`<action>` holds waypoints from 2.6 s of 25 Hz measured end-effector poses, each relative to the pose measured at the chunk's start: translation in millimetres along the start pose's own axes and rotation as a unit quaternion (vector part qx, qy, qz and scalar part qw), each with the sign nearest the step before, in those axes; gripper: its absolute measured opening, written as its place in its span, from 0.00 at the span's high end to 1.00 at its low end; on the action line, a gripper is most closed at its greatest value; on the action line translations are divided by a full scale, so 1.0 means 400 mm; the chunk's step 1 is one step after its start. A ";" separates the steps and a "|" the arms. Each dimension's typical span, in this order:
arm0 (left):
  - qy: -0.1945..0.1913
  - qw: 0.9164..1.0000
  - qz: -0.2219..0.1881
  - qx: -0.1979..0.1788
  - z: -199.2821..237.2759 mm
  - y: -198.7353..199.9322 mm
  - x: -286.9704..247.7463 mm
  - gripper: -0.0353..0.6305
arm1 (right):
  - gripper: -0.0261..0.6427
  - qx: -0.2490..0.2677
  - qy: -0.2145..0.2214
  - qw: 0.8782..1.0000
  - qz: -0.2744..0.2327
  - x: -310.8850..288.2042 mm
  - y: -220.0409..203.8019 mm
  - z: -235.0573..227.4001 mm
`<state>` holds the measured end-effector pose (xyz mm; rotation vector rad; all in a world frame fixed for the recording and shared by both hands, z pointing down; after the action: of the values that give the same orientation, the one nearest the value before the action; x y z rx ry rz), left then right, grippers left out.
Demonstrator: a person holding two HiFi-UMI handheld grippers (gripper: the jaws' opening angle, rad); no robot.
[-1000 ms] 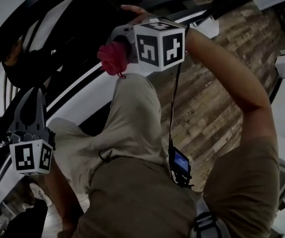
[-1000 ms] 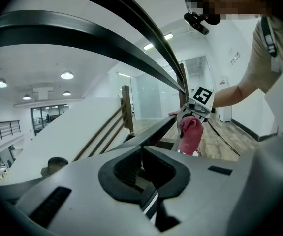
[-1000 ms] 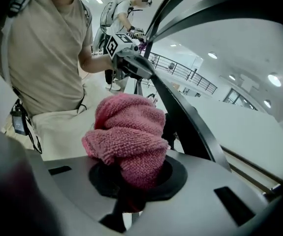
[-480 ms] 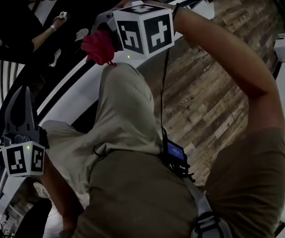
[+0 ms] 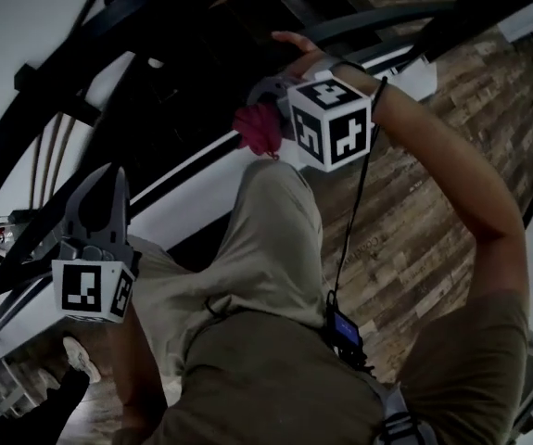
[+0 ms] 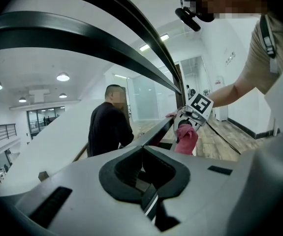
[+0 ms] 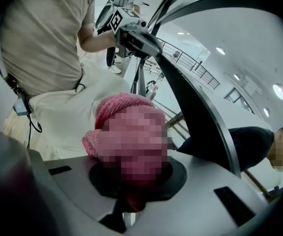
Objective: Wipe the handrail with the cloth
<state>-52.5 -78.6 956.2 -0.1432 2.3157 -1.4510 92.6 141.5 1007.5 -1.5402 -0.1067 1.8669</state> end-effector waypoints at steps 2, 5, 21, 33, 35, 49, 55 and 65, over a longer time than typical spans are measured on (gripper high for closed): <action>-0.016 1.000 -0.004 0.011 0.014 -0.005 0.007 0.91 | 0.87 0.006 -0.002 1.000 0.022 -0.016 -0.007 0.011; -0.025 0.999 -0.020 0.022 0.066 -0.023 0.036 0.92 | 0.87 0.043 -0.013 0.998 0.037 -0.049 0.016 0.002; -0.196 0.973 0.109 -0.045 0.150 -0.064 0.074 0.92 | 0.87 -0.064 0.064 0.996 -0.028 0.043 0.196 -0.067; -0.217 0.934 0.251 -0.133 0.054 -0.172 0.033 0.92 | 0.87 -0.075 0.033 0.996 -0.040 0.037 0.131 -0.019; -0.214 0.934 0.254 -0.134 0.051 -0.169 0.034 0.92 | 0.87 -0.072 0.026 0.997 -0.031 0.034 0.127 -0.015; -0.233 0.950 0.190 -0.089 0.069 -0.166 0.047 0.92 | 0.87 -0.106 0.053 0.993 -0.019 0.013 0.146 -0.032; -0.227 0.951 0.191 -0.093 0.054 -0.154 0.040 0.92 | 0.87 -0.107 0.050 0.993 -0.011 0.024 0.135 -0.027; -0.201 0.971 0.104 -0.083 0.048 -0.173 0.090 0.92 | 0.87 -0.112 0.052 0.992 -0.023 0.004 0.134 -0.023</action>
<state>-86.5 -136.8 999.9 -0.2122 2.0449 -1.0171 76.1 99.0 978.0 -1.7685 -0.3106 1.7828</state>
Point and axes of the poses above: the fingertips, and each gripper's own axes: x backward along the fingers, z to its left, y out of its top, the point moved 8 cm from there along x, backward along the fingers, and after that the axes turned 13 degrees about -x, right-handed, at the moved point
